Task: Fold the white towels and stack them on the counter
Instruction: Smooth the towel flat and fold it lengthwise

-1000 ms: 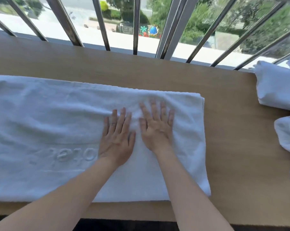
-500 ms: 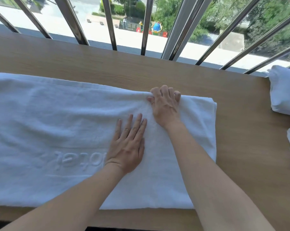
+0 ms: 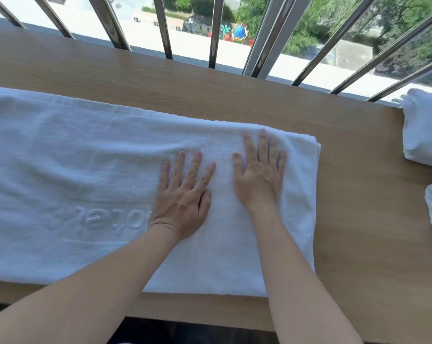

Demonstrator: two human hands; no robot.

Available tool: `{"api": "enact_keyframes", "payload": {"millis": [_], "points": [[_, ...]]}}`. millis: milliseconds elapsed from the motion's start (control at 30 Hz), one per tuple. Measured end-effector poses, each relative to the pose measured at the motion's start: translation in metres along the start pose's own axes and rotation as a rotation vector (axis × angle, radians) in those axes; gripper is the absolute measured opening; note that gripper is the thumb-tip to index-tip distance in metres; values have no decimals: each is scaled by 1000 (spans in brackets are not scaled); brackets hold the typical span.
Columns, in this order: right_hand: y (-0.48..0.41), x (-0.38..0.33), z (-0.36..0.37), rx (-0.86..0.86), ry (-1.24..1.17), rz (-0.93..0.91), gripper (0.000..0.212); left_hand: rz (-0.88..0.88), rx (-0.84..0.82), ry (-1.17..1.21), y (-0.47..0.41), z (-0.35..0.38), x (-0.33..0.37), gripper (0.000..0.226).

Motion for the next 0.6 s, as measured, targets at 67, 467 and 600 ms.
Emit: {"api": "enact_keyframes", "payload": {"millis": [67, 467, 600], "points": [[-13, 34, -3, -8, 23, 90, 60, -3, 0, 1, 1, 1, -1, 59], [100, -15, 5, 52, -75, -140, 60, -26, 24, -21, -2, 3, -3, 67], [110, 50, 9, 21, 38, 32, 60, -37, 19, -15, -1, 1, -3, 67]]}}
Point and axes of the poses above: each hand's wrist, its own y-axis away from the middle knuckle, its own z-axis out of the palm, x = y × z, the point moved 5 cm from there along -y, towards the middle knuckle, and after that the axes turned 5 degrees about y, right-handed, at the moved point
